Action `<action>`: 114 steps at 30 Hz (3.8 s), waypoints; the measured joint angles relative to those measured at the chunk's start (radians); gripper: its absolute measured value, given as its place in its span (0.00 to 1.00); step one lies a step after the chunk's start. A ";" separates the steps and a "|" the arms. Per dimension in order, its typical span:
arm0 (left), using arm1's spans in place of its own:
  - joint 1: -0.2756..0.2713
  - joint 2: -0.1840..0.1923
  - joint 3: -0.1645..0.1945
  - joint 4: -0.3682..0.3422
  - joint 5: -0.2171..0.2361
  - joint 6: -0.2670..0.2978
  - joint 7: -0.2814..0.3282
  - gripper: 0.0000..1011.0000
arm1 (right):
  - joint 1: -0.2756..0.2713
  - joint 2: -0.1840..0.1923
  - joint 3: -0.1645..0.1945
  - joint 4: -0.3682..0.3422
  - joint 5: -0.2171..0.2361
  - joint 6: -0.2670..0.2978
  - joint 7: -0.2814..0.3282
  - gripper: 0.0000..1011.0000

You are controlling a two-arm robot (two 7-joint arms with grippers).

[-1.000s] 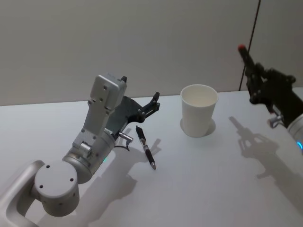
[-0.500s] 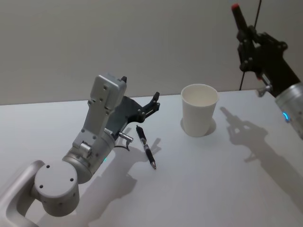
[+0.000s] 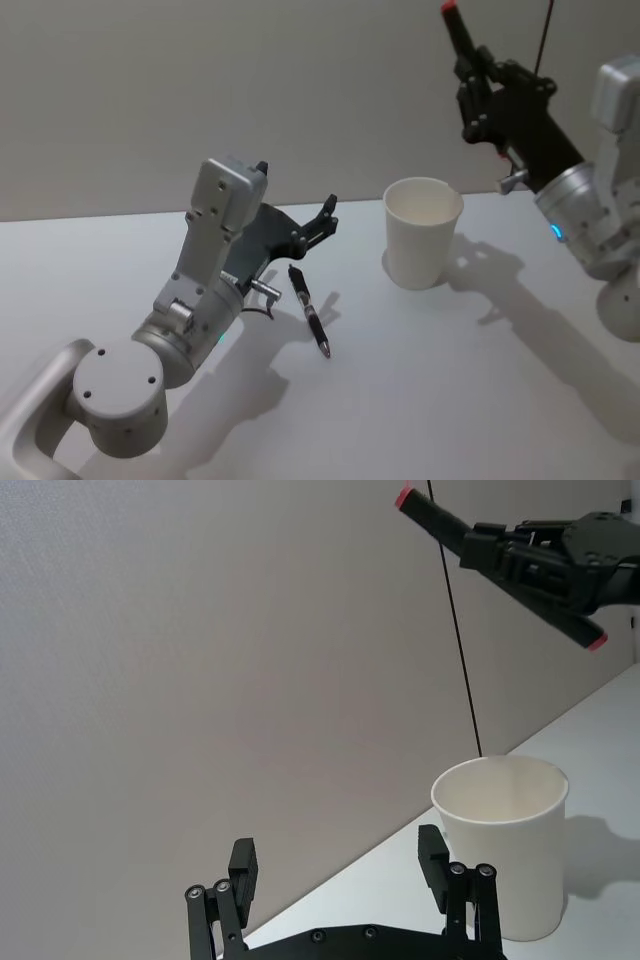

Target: Place the pen into the pen holder.

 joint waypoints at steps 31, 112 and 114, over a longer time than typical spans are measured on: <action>0.000 0.000 0.000 0.000 0.000 0.000 0.000 0.99 | 0.094 -0.072 -0.049 0.245 -0.048 -0.094 0.033 0.18; 0.000 0.000 0.000 0.000 0.000 0.000 0.000 0.99 | -0.063 0.003 -0.031 0.025 0.005 0.031 0.000 0.99; 0.000 0.000 0.000 0.000 0.000 0.000 0.000 0.99 | -0.070 0.006 -0.030 0.016 0.008 0.037 -0.004 0.99</action>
